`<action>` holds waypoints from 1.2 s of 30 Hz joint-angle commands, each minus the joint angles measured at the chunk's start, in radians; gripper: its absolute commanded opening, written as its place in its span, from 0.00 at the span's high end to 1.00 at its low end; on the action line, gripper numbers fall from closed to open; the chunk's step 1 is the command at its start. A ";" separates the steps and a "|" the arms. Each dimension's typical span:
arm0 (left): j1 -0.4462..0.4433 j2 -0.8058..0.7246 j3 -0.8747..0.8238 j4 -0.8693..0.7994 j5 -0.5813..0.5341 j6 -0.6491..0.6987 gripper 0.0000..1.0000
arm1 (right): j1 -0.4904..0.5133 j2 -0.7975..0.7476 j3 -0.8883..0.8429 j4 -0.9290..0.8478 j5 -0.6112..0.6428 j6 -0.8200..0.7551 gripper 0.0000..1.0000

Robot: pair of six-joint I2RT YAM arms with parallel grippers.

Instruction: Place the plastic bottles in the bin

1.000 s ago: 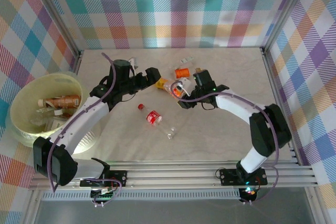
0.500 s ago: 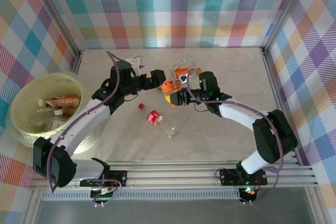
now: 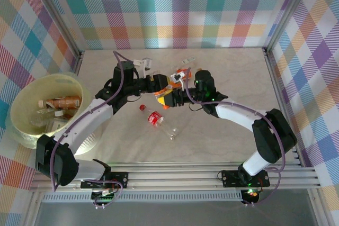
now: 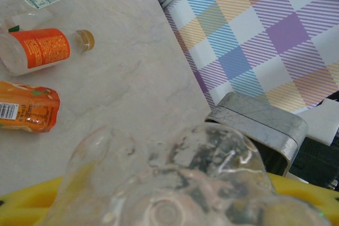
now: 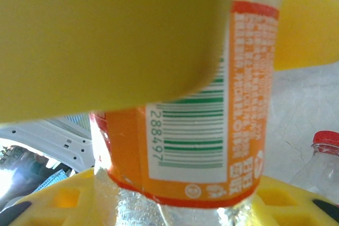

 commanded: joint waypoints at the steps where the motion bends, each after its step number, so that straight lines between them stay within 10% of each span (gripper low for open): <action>1: -0.009 -0.005 0.014 0.008 -0.004 0.027 0.42 | 0.001 0.010 0.046 -0.007 0.013 -0.006 0.47; 14: -0.005 -0.098 0.028 -0.174 -0.360 0.039 0.48 | -0.002 -0.138 -0.009 -0.195 0.376 -0.182 0.00; 20: 0.066 -0.200 0.063 -0.157 -0.284 0.008 0.47 | -0.006 -0.220 -0.039 -0.251 0.593 -0.232 0.00; 36: 0.123 -0.327 0.401 -0.595 -0.836 0.250 0.46 | -0.009 -0.281 -0.119 -0.126 0.784 -0.220 0.00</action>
